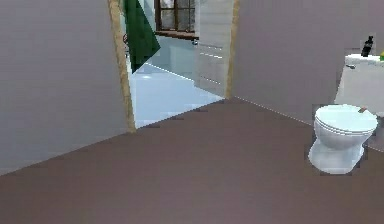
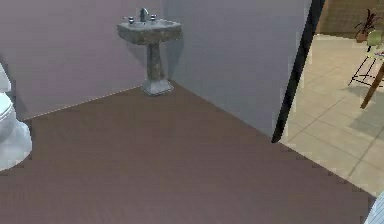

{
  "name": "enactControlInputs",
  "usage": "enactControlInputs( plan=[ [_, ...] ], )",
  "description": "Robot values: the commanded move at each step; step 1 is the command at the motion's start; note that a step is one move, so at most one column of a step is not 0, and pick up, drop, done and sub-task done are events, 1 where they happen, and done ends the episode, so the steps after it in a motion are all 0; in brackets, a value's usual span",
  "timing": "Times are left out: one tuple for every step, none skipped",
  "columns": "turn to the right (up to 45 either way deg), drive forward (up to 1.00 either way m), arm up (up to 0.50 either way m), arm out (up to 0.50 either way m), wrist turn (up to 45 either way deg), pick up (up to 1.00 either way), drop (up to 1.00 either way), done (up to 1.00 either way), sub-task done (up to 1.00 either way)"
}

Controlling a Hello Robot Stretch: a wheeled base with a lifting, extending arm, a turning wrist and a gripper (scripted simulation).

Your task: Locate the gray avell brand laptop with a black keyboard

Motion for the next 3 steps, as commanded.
enactControlInputs(
  plan=[
    [-6.0,0.00,0.00,0.00,0.0,0.00,0.00,0.00,0.00],
    [0.0,1.00,0.00,0.00,0.0,0.00,0.00,0.00,0.00],
    [0.0,0.95,0.00,0.00,0.0,0.00,0.00,0.00,0.00]
  ],
)
